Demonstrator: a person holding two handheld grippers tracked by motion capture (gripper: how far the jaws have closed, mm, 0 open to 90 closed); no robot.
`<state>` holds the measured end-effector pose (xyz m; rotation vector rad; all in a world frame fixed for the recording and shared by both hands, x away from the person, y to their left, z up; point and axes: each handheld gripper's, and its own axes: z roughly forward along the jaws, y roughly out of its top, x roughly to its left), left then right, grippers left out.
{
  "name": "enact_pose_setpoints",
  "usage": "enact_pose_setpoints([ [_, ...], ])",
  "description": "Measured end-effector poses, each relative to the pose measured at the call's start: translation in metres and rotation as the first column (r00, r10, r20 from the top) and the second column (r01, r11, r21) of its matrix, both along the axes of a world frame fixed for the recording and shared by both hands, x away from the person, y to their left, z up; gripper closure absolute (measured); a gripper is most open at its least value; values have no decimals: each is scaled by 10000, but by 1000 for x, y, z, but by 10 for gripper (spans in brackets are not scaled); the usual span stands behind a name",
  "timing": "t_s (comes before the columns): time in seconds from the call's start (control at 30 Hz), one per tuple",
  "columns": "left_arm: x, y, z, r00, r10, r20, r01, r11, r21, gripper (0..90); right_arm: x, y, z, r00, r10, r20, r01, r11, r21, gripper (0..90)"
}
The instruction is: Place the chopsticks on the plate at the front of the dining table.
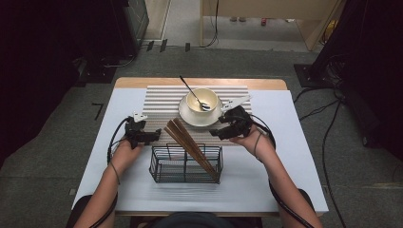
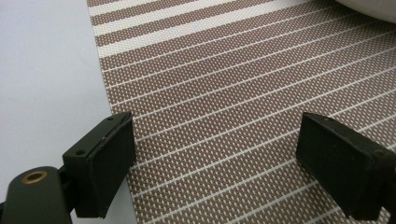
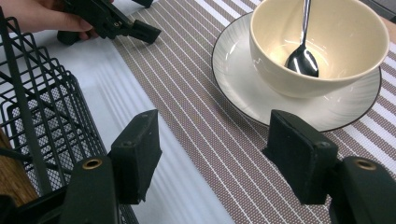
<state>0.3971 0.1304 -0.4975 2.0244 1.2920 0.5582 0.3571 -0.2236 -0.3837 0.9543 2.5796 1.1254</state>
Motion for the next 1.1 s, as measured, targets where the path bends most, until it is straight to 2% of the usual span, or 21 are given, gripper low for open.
enact_pose_setpoints([
  [1.1,0,0,0,10000,8,23,-8,10000,-6,123,-19,9,27,9970,647,428,-656,9976,209,372],
])
